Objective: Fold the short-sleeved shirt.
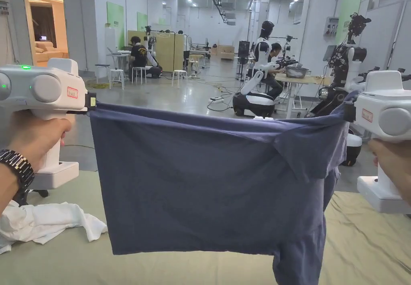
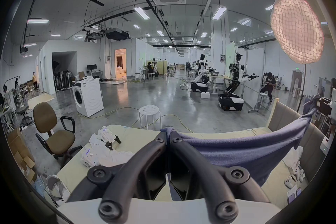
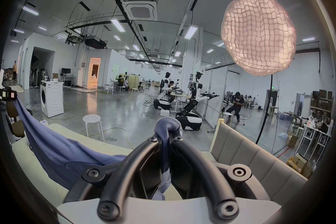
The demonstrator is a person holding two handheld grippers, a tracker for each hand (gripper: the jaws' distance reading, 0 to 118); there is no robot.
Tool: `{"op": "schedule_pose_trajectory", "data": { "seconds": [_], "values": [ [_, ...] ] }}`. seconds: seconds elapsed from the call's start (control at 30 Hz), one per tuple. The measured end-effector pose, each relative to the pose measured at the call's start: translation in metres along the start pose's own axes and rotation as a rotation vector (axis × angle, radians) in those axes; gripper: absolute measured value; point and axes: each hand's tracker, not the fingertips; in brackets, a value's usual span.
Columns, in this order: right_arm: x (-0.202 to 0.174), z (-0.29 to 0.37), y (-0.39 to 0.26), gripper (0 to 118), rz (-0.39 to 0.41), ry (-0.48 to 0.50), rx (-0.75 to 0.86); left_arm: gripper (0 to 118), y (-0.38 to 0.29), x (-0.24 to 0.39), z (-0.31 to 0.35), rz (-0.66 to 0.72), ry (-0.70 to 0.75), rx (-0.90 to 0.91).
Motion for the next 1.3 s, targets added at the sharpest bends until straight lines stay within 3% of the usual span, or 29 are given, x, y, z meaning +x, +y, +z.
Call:
{"op": "schedule_pose_trajectory", "data": {
  "seconds": [0.5, 0.77, 1.03, 1.1, 1.3],
  "values": [
    [-0.009, 0.033, -0.132, 4, 0.006, -0.001, -0.161, 0, -0.155, -0.003, 0.010, 0.016, -0.040, -0.127],
    [-0.001, 0.101, -0.194, 4, 0.023, -0.020, -0.209, 0, -0.219, -0.013, 0.079, 0.077, -0.063, -0.125],
    [0.000, 0.183, -0.252, 4, 0.030, -0.001, -0.284, 0, -0.292, -0.031, 0.144, 0.109, -0.083, -0.226],
    [-0.003, 0.201, -0.264, 4, 0.062, -0.005, -0.309, 0, -0.309, -0.034, 0.159, 0.106, -0.084, -0.259],
    [-0.002, 0.241, -0.306, 4, 0.040, -0.026, -0.409, 0, -0.354, -0.041, 0.191, 0.104, -0.049, -0.323]
  ]
}}
